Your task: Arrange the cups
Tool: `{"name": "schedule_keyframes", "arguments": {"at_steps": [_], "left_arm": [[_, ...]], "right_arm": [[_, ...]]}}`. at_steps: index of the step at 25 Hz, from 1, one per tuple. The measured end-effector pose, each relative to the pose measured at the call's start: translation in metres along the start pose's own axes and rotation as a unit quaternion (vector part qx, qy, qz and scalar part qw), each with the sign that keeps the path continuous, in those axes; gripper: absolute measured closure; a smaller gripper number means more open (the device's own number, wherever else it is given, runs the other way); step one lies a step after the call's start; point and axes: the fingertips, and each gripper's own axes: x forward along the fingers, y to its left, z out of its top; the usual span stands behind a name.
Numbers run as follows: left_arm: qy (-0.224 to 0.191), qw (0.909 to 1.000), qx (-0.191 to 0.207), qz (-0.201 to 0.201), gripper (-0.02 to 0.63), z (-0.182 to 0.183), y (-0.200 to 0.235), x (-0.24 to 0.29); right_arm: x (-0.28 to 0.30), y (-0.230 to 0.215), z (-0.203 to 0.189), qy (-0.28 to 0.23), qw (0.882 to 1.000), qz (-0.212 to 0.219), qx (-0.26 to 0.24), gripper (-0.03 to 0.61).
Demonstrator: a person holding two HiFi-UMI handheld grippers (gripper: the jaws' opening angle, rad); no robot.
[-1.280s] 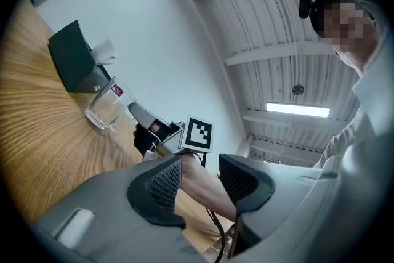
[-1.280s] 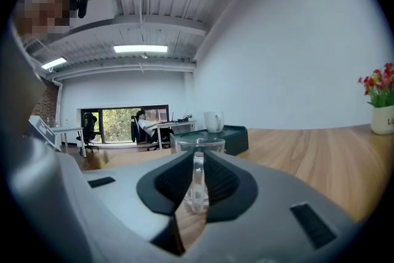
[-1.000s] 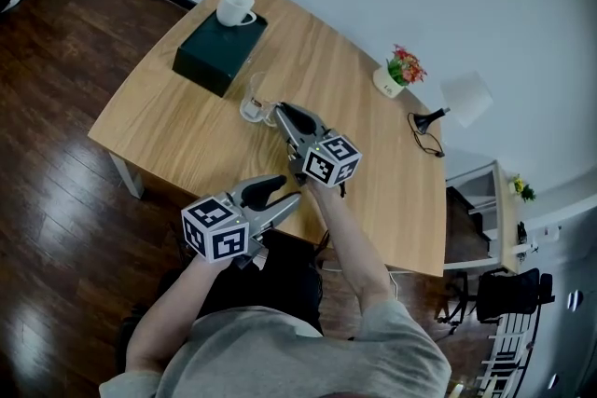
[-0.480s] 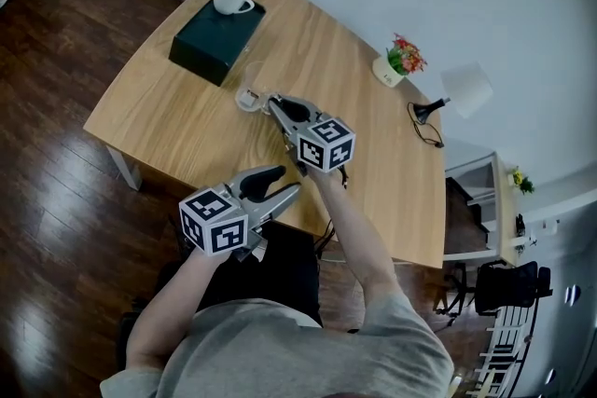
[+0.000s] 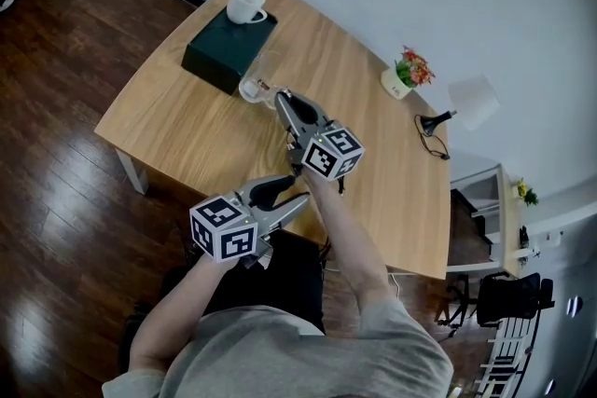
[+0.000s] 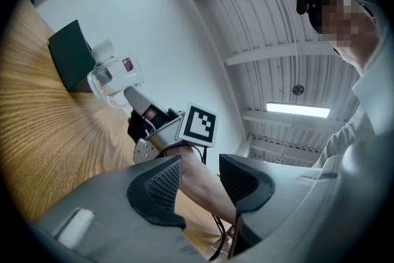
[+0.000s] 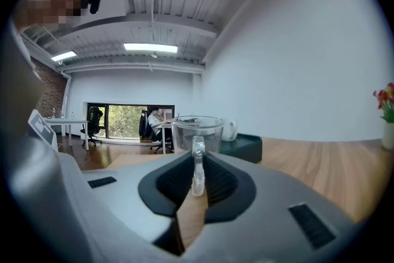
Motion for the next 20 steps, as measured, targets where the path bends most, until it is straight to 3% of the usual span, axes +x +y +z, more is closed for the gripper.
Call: {"name": "schedule_keyframes", "arguments": {"at_steps": [7,16,20], "left_arm": [[-0.003,1.0000,0.001,0.001,0.437,0.002,0.002,-0.001],[-0.004,1.0000,-0.003,0.000,0.437,0.000,0.002,0.001],[-0.005,1.0000,-0.007,-0.002,0.437,0.000,0.002,-0.001]], "right_arm": [[0.036,-0.009,0.064,-0.041,0.999,0.009,-0.004,0.538],[0.127,-0.012,0.042,0.054,0.998,0.021,-0.024,0.538],[0.142,-0.015,0.035,0.065,0.997,0.027,-0.019,0.538]]}}
